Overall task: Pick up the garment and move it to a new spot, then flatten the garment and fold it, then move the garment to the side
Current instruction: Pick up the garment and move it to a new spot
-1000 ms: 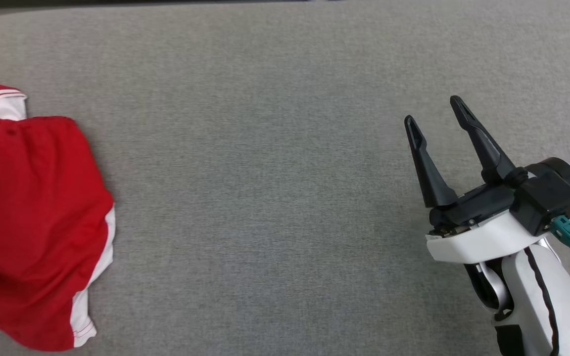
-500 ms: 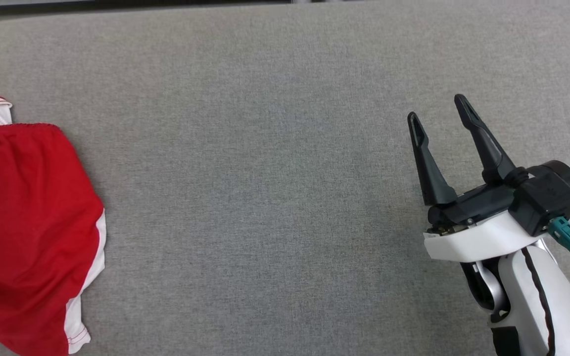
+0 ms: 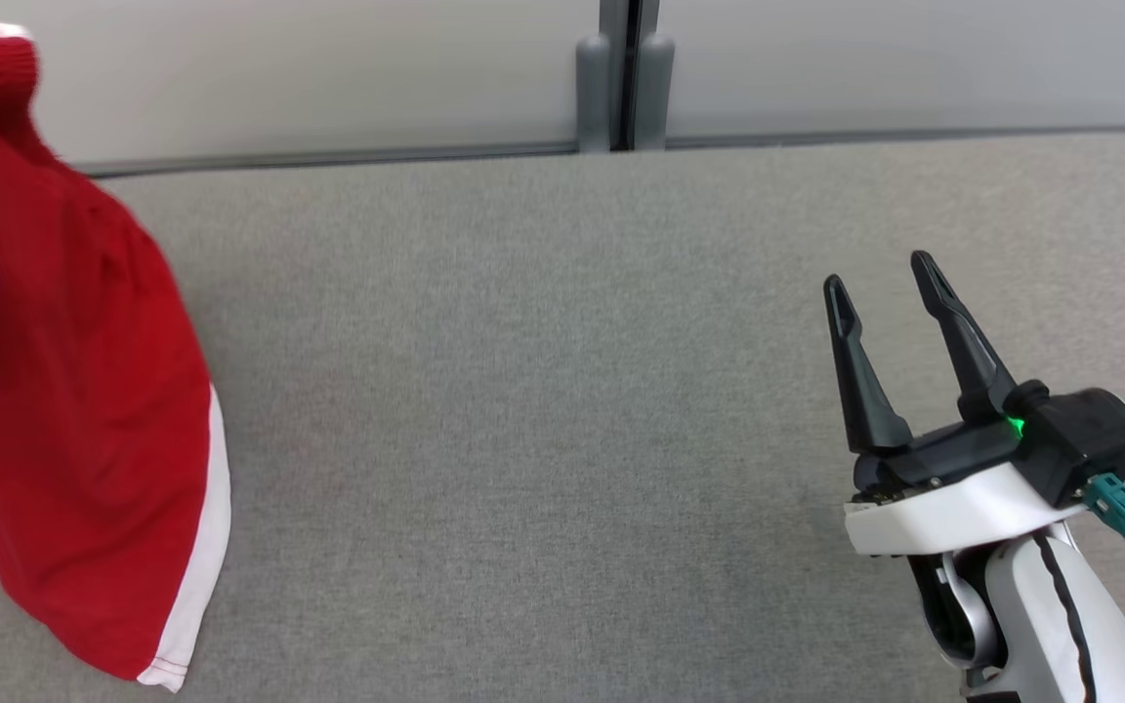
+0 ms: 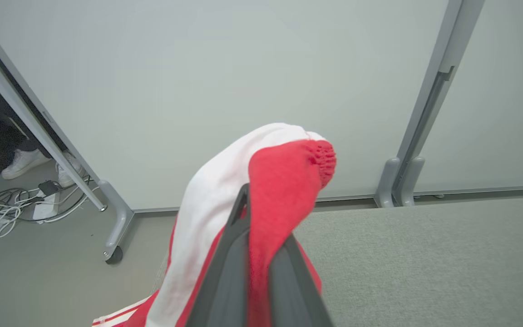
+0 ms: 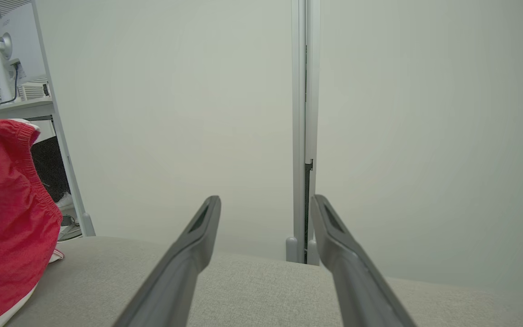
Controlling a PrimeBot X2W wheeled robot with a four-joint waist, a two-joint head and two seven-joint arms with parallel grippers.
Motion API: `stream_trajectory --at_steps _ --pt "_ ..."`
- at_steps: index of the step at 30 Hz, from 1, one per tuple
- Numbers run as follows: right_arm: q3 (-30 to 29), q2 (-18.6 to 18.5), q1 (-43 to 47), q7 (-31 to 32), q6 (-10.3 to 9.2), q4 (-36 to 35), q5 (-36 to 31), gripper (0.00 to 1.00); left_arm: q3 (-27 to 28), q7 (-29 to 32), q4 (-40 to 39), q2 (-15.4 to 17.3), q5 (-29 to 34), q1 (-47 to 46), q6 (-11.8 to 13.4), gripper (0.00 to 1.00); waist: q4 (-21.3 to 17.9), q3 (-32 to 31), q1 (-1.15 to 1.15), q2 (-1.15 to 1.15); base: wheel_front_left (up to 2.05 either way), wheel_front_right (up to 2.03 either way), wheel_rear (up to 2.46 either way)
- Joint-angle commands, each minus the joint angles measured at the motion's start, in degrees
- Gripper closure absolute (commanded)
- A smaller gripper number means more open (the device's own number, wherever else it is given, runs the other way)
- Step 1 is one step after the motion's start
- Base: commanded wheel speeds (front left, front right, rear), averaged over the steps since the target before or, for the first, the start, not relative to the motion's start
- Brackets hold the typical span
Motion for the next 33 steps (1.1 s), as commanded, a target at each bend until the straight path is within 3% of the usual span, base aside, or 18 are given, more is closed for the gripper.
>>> stream_trajectory --at_steps 1,8,12,18,21,25,33 --pt "-0.5 -0.1 0.9 -0.3 0.11 -0.3 -0.1 0.0 -0.3 0.6 -2.5 -0.2 -1.0 1.2 -0.2 1.0 -1.1 -2.7 0.0 0.0 0.0 0.0 0.0" --pt "-3.3 -0.1 2.6 -0.3 0.11 -1.3 -0.5 0.0 -2.6 4.7 -16.0 -2.8 -3.1 5.1 0.4 1.0 -3.3 -5.2 0.0 0.0 0.0 0.0 0.0" --pt "-4.5 -0.4 3.2 -0.3 0.11 -2.2 -0.7 0.0 -4.3 6.1 -24.1 -5.7 -3.3 7.7 2.3 1.0 -5.2 -5.3 0.0 0.0 0.0 0.0 0.0" --pt "-6.5 -0.1 4.1 -0.3 0.11 -2.3 -0.6 0.0 -9.8 4.2 -30.3 -15.2 -3.6 12.6 5.8 1.0 -7.4 -3.6 0.0 0.0 0.0 0.0 0.0" --pt "-6.1 0.3 3.5 -0.3 0.11 -2.2 0.1 0.0 -13.6 1.5 -28.7 -20.6 -4.0 15.3 5.7 1.0 -9.1 -2.3 0.0 0.0 0.0 0.0 0.0" --pt "-5.6 0.7 2.7 -0.3 0.11 -2.4 1.1 0.0 -18.0 -4.0 -22.5 -23.9 -2.8 16.7 4.7 1.0 -11.3 -0.6 0.0 0.0 0.0 0.0 0.0" --pt "-5.8 1.0 1.6 -0.3 0.11 -1.5 1.6 0.0 -27.3 -14.5 -8.1 -25.9 -4.8 14.3 4.4 1.0 -13.2 2.0 0.0 0.0 0.0 0.0 0.0"
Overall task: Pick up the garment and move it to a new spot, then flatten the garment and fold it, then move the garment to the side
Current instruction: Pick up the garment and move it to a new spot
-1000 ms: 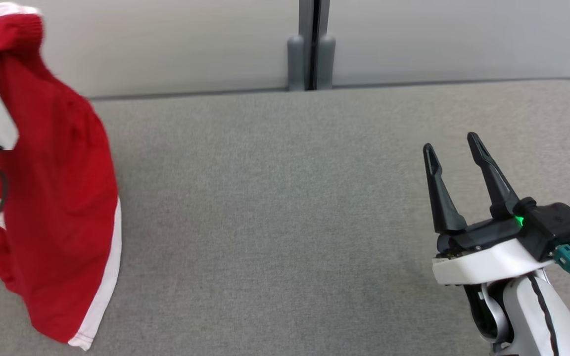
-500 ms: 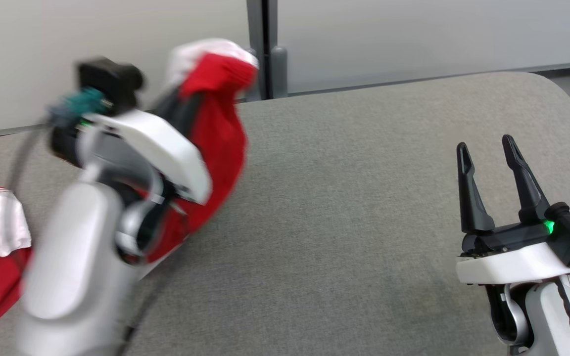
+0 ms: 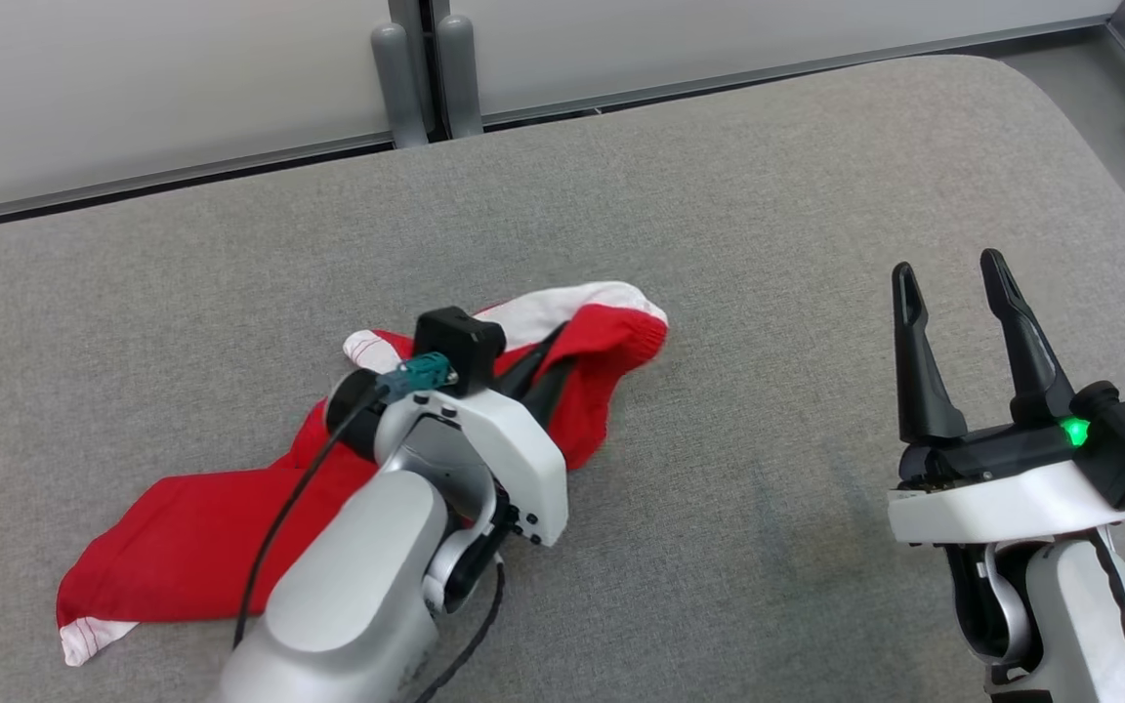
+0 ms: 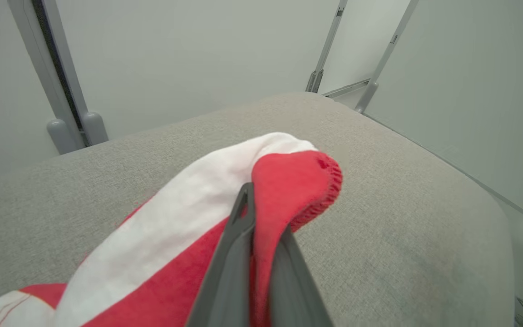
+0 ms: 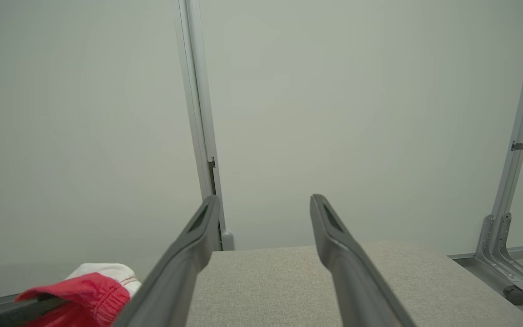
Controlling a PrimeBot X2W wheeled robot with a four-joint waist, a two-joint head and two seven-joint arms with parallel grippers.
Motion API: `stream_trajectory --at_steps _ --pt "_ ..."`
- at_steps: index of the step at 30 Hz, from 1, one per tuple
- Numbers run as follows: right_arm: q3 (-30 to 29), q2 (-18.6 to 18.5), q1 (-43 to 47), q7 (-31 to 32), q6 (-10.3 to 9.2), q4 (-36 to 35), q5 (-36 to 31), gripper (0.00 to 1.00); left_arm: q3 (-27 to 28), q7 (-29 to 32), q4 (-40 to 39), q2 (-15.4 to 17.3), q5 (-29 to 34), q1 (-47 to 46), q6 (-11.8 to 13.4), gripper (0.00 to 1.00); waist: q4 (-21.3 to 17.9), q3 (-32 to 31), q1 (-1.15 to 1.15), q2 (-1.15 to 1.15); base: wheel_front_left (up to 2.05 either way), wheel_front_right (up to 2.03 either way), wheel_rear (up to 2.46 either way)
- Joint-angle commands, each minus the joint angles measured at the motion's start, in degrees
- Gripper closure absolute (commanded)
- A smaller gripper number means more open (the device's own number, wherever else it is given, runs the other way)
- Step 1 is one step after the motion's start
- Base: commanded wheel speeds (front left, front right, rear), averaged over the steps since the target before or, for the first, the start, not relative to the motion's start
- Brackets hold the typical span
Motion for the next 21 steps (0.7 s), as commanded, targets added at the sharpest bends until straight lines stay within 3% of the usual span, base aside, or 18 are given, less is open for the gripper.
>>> stream_trajectory --at_steps 1,2,3,4,8,14,21 --pt "-0.1 0.0 -0.6 -0.3 0.11 0.3 0.3 0.0 -2.7 -1.2 1.6 0.0 -2.4 -1.4 0.2 1.0 -0.3 0.6 0.0 0.0 0.0 0.0 0.0" --pt "-0.1 0.0 -0.7 -0.3 0.11 0.7 0.3 0.0 -4.8 -1.6 2.8 0.1 -3.4 -1.9 0.3 1.0 -0.3 0.6 0.0 0.0 0.0 0.0 0.0" --pt "0.0 0.1 -0.8 -0.3 0.11 1.0 0.5 0.0 -6.6 -2.2 3.8 0.2 -4.9 -2.3 0.4 0.54 -0.2 0.6 0.0 0.0 0.0 0.0 0.0" --pt "0.1 0.1 -0.9 -0.3 0.11 1.2 0.6 0.0 -8.3 -2.9 4.6 0.3 -6.0 -2.9 0.6 0.0 -0.1 0.6 0.0 0.0 0.0 0.0 0.0" --pt "-0.9 -0.1 -0.3 -0.3 0.11 2.1 1.3 0.0 -14.1 -6.3 7.6 0.2 -10.0 -4.9 1.5 0.0 2.0 -0.5 0.0 0.0 0.0 0.0 0.0" --pt "-1.4 -0.7 1.3 -0.3 0.11 3.6 1.5 0.0 -13.4 -11.9 8.5 0.3 -12.0 -4.9 3.1 0.0 5.7 -3.8 0.0 0.0 0.0 0.0 0.0" --pt "-0.9 -1.1 3.7 -0.3 0.11 4.7 1.5 0.0 -8.2 -16.9 2.5 7.8 -11.7 0.3 8.1 0.0 8.7 -7.5 0.0 0.0 0.0 0.0 0.0"
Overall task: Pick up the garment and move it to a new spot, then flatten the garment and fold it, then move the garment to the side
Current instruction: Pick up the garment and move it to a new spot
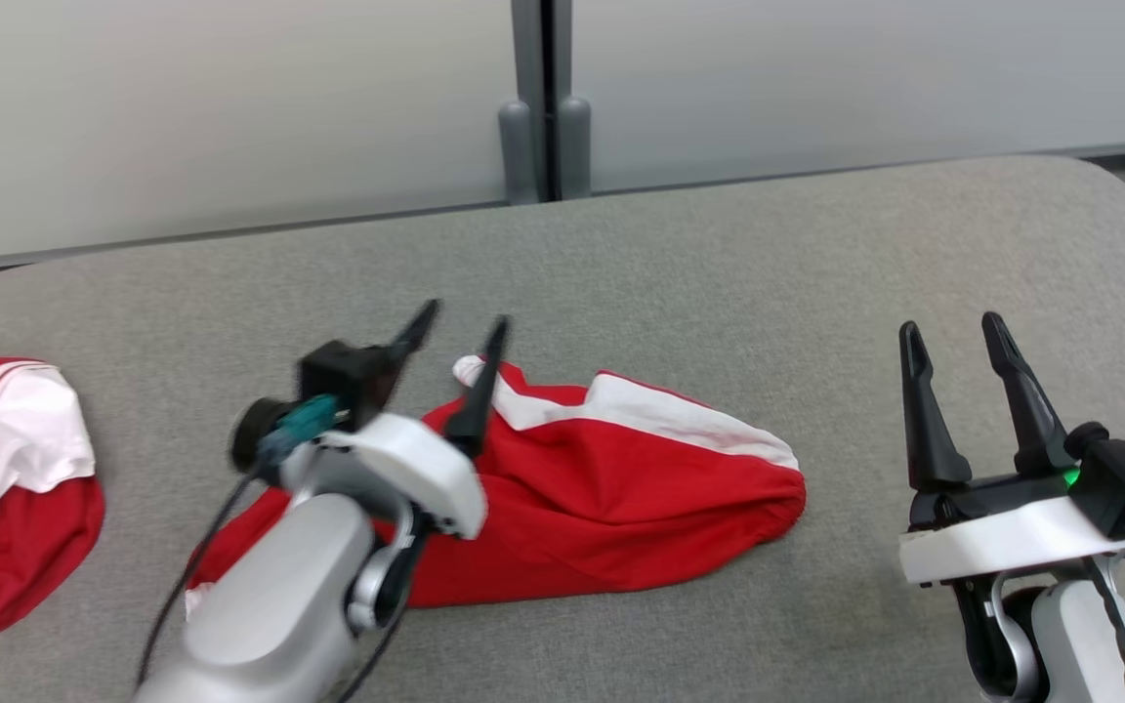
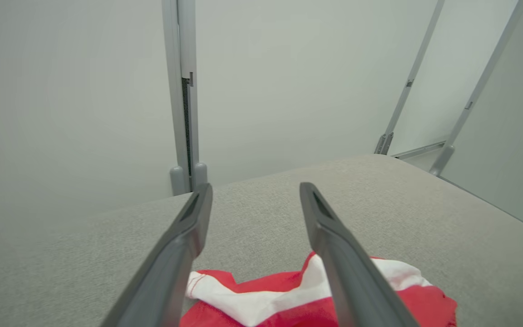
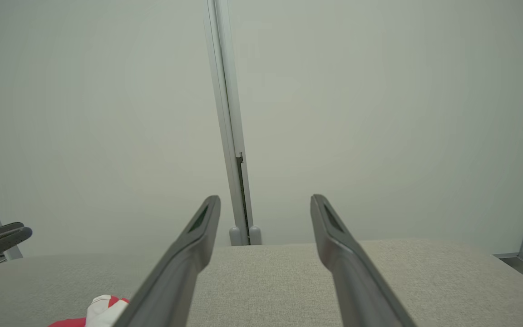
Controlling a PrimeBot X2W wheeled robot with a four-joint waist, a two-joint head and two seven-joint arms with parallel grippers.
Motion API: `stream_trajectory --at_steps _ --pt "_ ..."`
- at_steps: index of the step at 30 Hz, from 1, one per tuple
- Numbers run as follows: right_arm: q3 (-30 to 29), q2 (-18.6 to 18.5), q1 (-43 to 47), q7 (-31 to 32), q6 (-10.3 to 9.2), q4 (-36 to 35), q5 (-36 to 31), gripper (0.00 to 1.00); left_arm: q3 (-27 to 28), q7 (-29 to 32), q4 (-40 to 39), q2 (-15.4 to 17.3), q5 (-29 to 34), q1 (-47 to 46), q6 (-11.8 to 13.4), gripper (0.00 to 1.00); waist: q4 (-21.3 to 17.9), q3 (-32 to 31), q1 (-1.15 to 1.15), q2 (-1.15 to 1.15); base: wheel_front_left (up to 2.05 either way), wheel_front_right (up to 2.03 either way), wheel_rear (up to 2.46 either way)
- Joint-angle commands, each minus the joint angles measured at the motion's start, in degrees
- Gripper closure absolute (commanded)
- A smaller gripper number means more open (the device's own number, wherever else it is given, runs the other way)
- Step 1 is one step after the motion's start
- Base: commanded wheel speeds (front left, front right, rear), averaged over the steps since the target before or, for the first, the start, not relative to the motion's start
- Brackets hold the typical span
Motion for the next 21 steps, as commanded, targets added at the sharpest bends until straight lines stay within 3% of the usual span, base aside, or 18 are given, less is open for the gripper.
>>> stream_trajectory --at_steps 1,6,10,15,21 --pt "0.0 -0.3 0.8 -0.3 0.11 0.3 0.3 0.0 0.9 -0.5 -1.1 0.9 -0.5 1.4 0.6 0.0 1.4 -1.5 0.0 0.0 0.0 0.0 0.0" --pt "-0.3 0.0 2.9 -0.3 0.11 0.2 0.4 0.0 6.6 -1.8 -8.7 7.4 -1.5 8.8 4.6 0.0 2.9 -3.1 0.0 0.0 0.0 0.0 0.0" --pt "-1.2 0.0 5.0 -0.3 0.11 0.1 0.6 0.0 11.5 -2.3 -14.9 9.5 -1.7 17.0 7.9 0.0 3.7 -4.4 0.0 0.0 0.0 0.0 0.0" --pt "-2.9 0.3 7.3 -0.3 0.11 -0.6 0.6 0.0 19.8 -2.2 -23.7 8.4 2.2 27.0 10.3 0.0 4.1 -4.7 0.0 0.0 0.0 0.0 0.0" --pt "-3.5 0.7 7.9 -0.3 0.11 -0.6 0.3 0.0 23.4 -2.3 -26.4 6.0 5.4 33.8 9.3 0.0 3.7 -4.7 0.0 0.0 0.0 0.0 0.0"
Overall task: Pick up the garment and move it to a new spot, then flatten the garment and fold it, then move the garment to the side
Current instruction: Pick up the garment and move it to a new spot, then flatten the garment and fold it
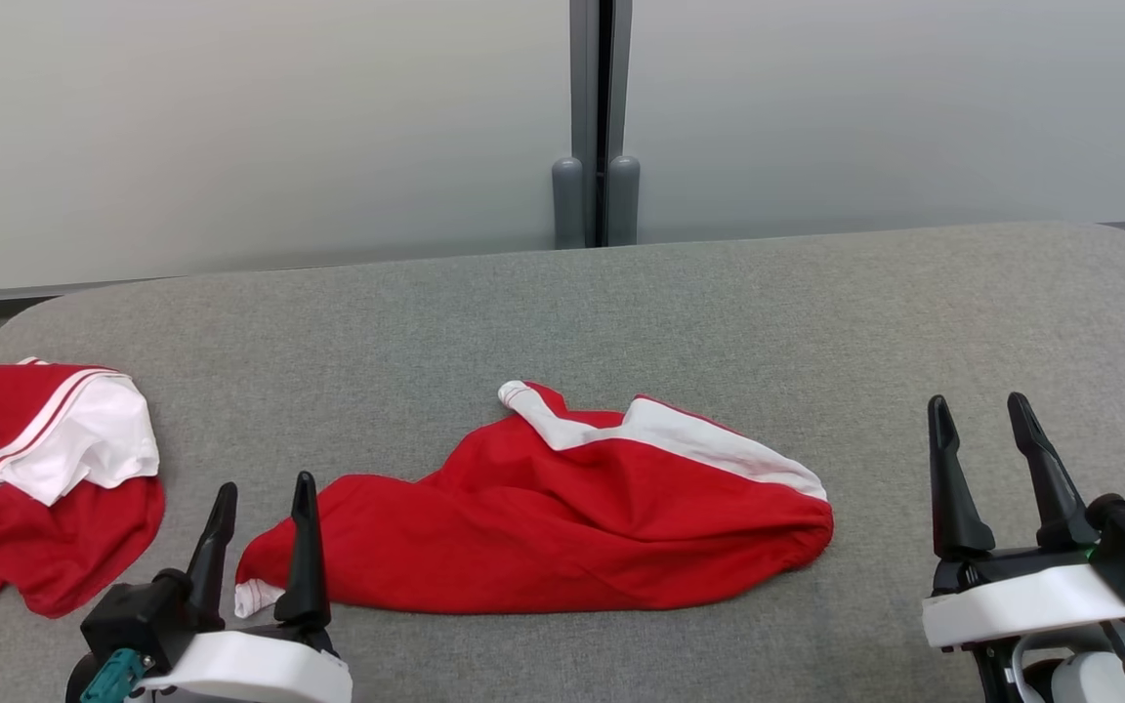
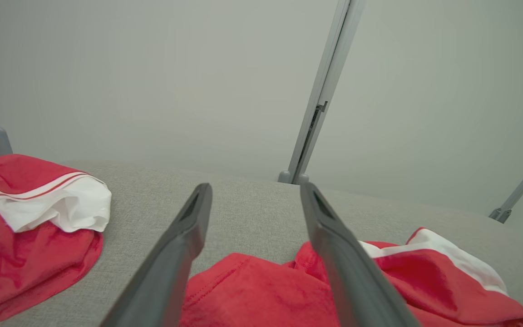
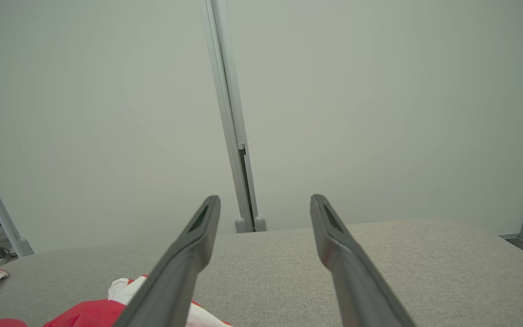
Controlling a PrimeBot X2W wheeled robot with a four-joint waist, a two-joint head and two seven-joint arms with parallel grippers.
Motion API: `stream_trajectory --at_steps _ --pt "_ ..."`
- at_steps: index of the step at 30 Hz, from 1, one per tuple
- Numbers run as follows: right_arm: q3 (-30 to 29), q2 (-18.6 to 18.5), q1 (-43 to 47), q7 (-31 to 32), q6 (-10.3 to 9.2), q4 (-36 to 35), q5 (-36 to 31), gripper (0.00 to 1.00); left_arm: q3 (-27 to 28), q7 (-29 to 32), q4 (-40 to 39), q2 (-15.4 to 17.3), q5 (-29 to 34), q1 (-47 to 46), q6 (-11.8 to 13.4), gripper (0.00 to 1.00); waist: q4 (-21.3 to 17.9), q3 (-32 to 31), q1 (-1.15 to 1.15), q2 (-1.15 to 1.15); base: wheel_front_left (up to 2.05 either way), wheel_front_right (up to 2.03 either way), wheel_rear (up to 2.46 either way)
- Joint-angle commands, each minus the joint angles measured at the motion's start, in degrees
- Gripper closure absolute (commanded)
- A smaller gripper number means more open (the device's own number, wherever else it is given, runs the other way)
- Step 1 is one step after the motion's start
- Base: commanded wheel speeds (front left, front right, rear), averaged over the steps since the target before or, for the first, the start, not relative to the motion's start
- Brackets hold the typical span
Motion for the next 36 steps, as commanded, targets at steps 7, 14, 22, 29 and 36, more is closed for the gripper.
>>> stream_trajectory --at_steps 7,14,22,29,36 --pt "0.2 -0.1 -0.4 -0.3 0.11 1.0 -0.4 0.0 1.3 -0.1 0.2 -1.6 2.3 0.6 -1.5 0.0 0.0 -0.2 0.0 0.0 0.0 0.0 0.0" --pt "0.1 -0.1 -0.9 -0.3 0.11 1.6 -0.2 0.0 1.3 -0.1 1.7 -2.0 2.7 0.3 -2.2 0.0 -0.2 -0.1 0.0 0.0 0.0 0.0 0.0" --pt "1.0 0.1 -1.7 -0.3 0.11 2.1 -0.2 0.0 0.4 3.1 2.5 -1.1 1.6 -2.2 -3.1 0.0 -1.4 0.6 0.0 0.0 0.0 0.0 0.0" --pt "1.3 0.3 -3.3 -0.3 0.11 1.9 0.0 0.0 -1.4 12.1 4.9 0.8 0.2 -8.8 -5.7 0.0 -3.4 3.0 0.0 0.0 0.0 0.0 0.0" --pt "2.0 0.8 -6.9 -0.3 0.11 2.4 0.3 0.0 -2.4 26.0 11.0 3.3 -2.5 -18.7 -7.1 0.0 -7.6 7.3 0.0 0.0 0.0 0.0 0.0"
